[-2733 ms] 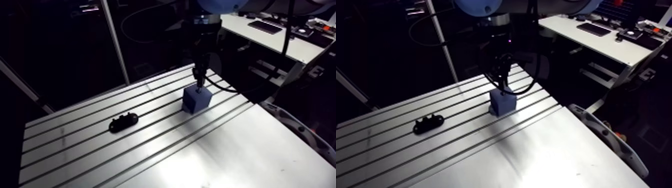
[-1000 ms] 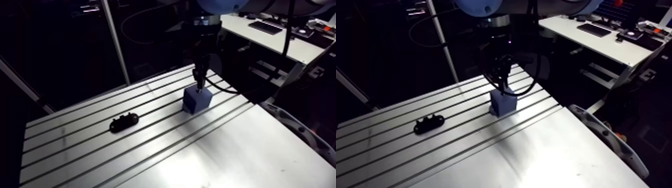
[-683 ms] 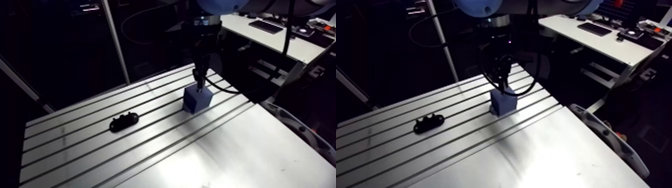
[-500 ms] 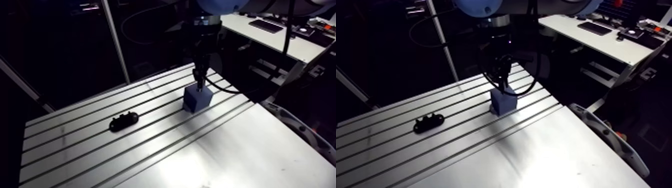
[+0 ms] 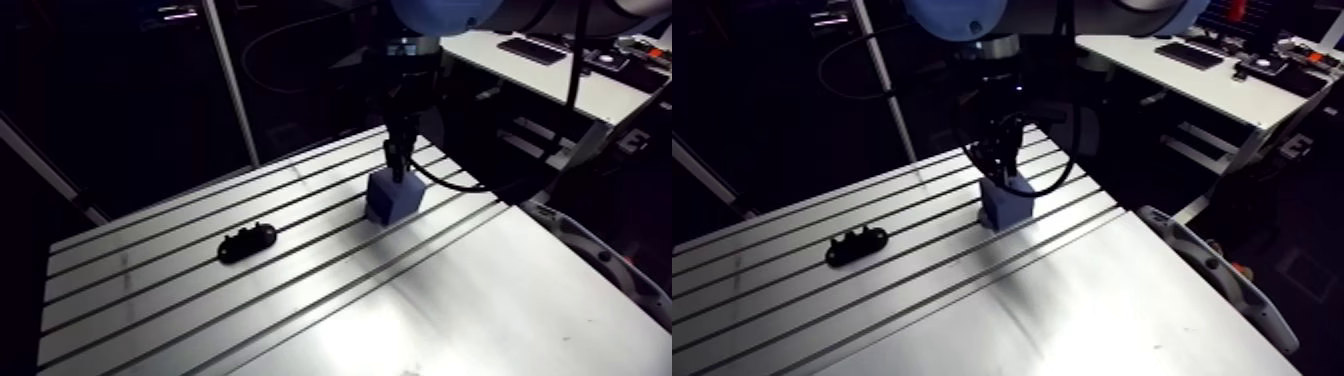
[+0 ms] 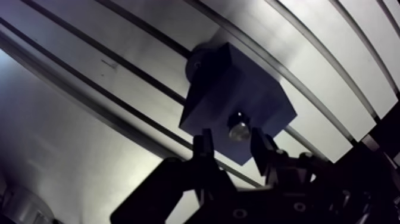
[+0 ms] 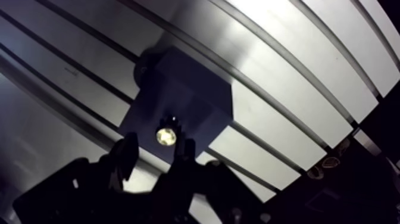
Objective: Pick up the M10 bolt and insert it into the hex recess until seated.
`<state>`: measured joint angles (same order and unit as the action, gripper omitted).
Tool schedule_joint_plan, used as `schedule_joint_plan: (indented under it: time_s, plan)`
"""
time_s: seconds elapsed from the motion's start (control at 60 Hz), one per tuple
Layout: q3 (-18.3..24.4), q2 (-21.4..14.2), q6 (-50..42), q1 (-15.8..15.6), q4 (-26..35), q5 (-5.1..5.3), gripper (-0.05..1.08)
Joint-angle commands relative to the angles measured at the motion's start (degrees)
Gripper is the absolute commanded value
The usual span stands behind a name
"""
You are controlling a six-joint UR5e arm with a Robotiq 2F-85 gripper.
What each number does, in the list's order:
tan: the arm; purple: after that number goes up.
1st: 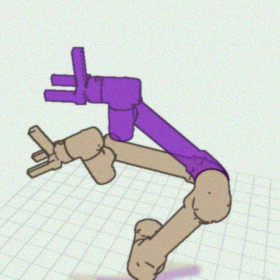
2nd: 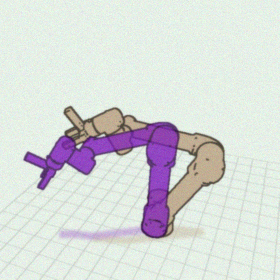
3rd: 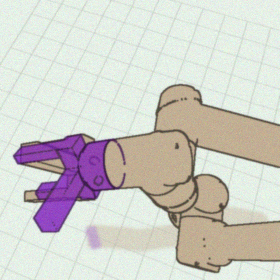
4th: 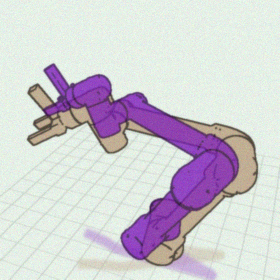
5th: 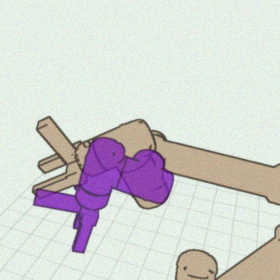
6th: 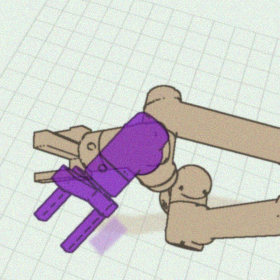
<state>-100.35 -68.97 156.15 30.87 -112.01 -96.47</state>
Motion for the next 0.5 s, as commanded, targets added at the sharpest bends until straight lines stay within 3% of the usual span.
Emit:
schedule_joint_plan:
  time_s: [0.017, 0.367, 0.5]
  plan:
    - [-0.5, -0.4, -0.2, 0.1, -1.7, 0.27, 0.01]
    - [-0.1, -3.2, -0.9, 0.0, -3.3, 0.88, 0.02]
    - [0.2, -4.8, -3.5, -0.1, -3.3, 2.23, 0.09]
